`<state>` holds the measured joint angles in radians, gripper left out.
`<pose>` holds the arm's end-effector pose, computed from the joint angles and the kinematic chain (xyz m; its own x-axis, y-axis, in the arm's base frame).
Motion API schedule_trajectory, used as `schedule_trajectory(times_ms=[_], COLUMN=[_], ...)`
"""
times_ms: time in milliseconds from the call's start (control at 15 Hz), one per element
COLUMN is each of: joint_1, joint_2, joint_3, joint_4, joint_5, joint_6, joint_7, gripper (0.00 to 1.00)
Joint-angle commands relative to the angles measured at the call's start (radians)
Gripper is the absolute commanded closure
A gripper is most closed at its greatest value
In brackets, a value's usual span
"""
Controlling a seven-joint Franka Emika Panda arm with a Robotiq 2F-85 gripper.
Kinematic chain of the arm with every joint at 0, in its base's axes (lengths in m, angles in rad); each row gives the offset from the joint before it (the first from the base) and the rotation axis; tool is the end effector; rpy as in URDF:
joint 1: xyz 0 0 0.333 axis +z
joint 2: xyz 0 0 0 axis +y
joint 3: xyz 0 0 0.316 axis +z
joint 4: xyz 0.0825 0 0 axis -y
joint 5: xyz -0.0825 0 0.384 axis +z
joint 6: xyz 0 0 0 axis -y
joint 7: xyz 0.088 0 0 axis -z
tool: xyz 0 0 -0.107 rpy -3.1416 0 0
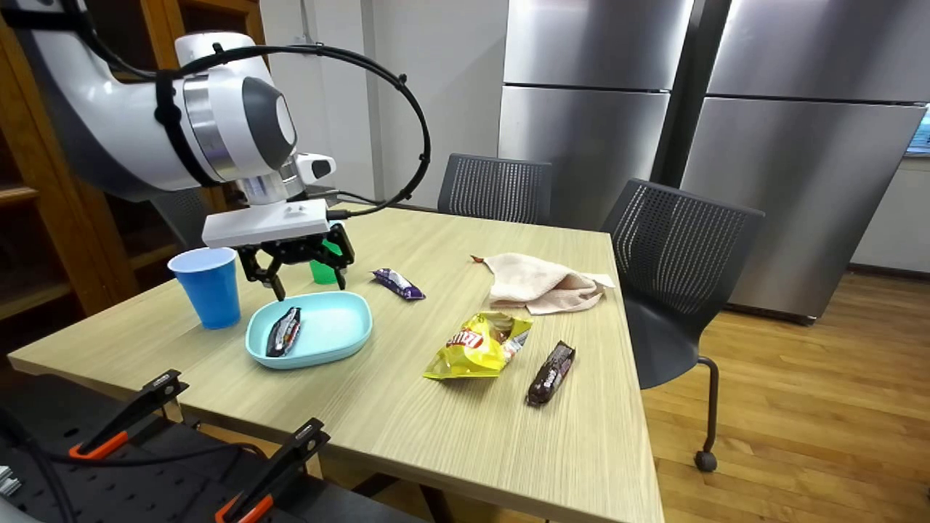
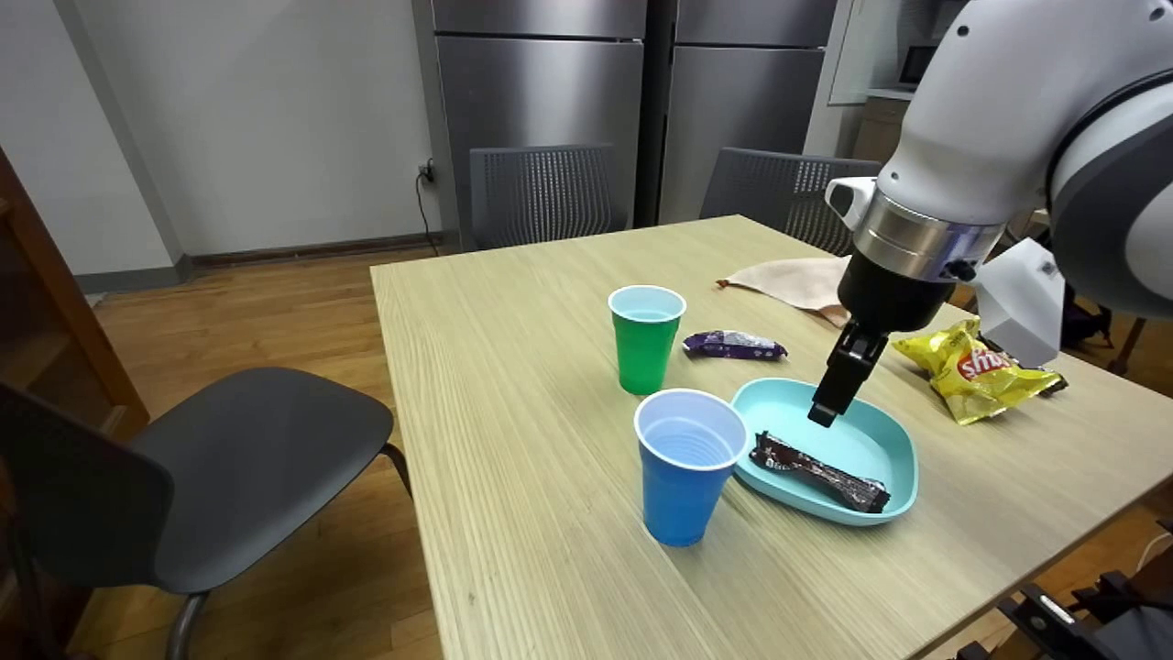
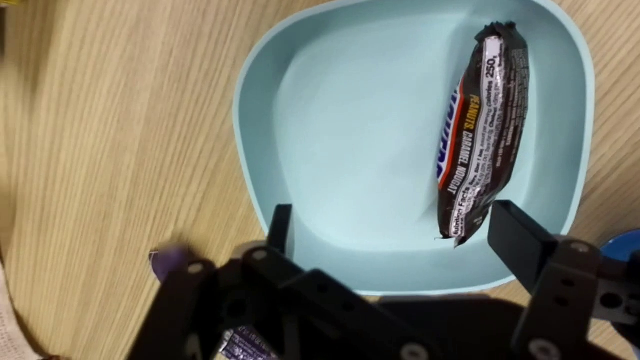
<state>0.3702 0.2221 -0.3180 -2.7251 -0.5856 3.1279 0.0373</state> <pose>0.3957 0.0604 0.1714 0.8052 0.5799 0.1242 0.5595 -0.8122 0.1652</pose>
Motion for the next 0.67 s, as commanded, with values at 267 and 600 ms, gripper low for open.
schedule_trajectory(times_ms=[267,600], joint_1=[-0.043,-0.060], joint_2=[0.000,0.000], joint_3=[-0.007,-0.005], joint_4=[0.052,0.068], joint_5=[0.010,0.015], joint_6=[-0.005,-0.010], joint_7=[-0.006,-0.012], gripper=[0.00,0.00])
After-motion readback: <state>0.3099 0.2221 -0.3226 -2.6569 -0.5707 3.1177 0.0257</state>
